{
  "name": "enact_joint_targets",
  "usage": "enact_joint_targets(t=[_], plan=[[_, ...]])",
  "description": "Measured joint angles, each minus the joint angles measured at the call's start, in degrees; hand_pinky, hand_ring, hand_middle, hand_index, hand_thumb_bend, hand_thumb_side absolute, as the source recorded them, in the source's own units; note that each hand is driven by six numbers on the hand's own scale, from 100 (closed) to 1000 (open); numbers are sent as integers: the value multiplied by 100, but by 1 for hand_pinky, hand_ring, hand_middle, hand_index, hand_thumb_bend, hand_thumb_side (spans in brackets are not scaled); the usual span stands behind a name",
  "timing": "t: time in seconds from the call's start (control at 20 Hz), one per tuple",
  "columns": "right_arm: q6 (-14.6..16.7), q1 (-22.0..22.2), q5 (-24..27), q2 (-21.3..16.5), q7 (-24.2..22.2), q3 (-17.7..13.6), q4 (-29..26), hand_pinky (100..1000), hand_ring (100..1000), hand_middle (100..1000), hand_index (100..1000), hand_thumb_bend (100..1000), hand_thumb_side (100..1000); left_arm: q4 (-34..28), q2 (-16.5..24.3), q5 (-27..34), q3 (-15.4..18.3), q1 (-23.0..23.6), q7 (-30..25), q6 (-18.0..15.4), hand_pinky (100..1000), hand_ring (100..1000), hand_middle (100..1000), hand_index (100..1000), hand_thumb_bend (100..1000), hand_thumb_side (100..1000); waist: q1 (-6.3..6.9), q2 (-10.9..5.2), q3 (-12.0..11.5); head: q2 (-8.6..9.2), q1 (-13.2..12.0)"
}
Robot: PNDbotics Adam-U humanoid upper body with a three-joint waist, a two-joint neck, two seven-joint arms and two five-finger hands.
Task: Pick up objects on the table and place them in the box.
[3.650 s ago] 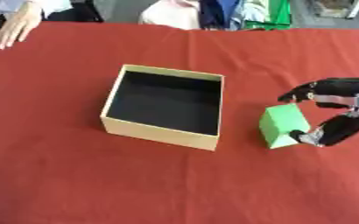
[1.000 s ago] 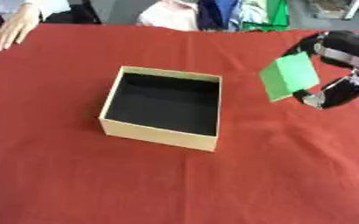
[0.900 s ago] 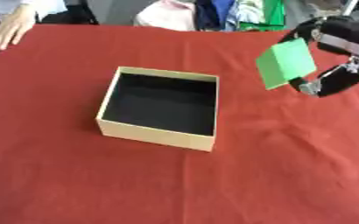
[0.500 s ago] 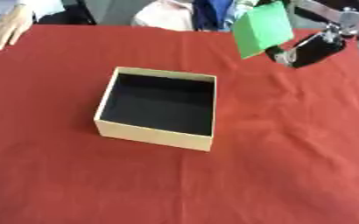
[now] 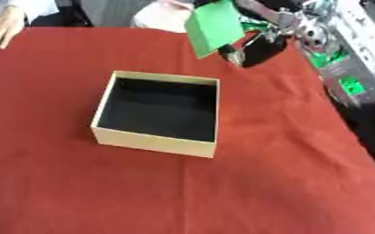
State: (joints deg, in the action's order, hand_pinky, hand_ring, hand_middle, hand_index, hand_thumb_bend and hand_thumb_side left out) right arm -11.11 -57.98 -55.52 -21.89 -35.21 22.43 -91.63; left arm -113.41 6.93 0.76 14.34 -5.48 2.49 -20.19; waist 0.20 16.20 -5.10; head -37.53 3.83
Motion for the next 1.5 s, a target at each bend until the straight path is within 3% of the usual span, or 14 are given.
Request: enact_joint_targets(t=[0.45,0.95,1.0,1.05,1.1,1.15,1.2,1.3,1.5], plan=[[-76,70,-285,631,77,159,749,839,741,466,687,100,100,0,-38,18,-32,-2,-44,7,652,627,710,782,100,527,0,0,-36,35,45],[77,165,-205,758,-100,303,1040,868,777,556,790,100,100,0,-39,19,-32,-7,-62,25,652,628,711,783,100,527,0,3,-50,38,40],[93,178,-205,759,-125,303,1050,889,815,634,899,100,100,0,-40,19,-32,-7,-65,27,653,628,711,783,100,528,0,3,-50,38,39],[114,189,-205,761,-164,303,1053,893,821,650,912,100,100,0,-40,19,-32,-7,-66,28,653,628,711,783,100,528,0,4,-50,38,37],[142,197,-205,763,-212,303,1054,926,877,770,990,100,258,0,-40,19,-32,-7,-66,29,653,628,712,783,100,528,0,4,-50,39,36],[171,203,-206,768,-267,303,1055,930,885,781,999,100,289,0,-40,19,-32,-7,-67,30,653,628,712,783,100,528,0,4,-50,39,34],[205,203,-211,774,-324,303,1055,961,925,826,1000,100,406,0,-40,19,-32,-7,-68,30,653,628,712,783,100,528,0,5,-50,39,34],[283,204,-255,793,-448,300,1054,977,942,847,1000,116,461,0,-40,19,-32,-7,-69,31,653,629,712,783,100,528,0,5,-50,39,32],[379,206,-421,802,-598,248,1042,980,942,848,1000,142,438,0,-41,19,-32,-7,-69,32,653,629,712,783,100,527,0,5,-50,39,23]])
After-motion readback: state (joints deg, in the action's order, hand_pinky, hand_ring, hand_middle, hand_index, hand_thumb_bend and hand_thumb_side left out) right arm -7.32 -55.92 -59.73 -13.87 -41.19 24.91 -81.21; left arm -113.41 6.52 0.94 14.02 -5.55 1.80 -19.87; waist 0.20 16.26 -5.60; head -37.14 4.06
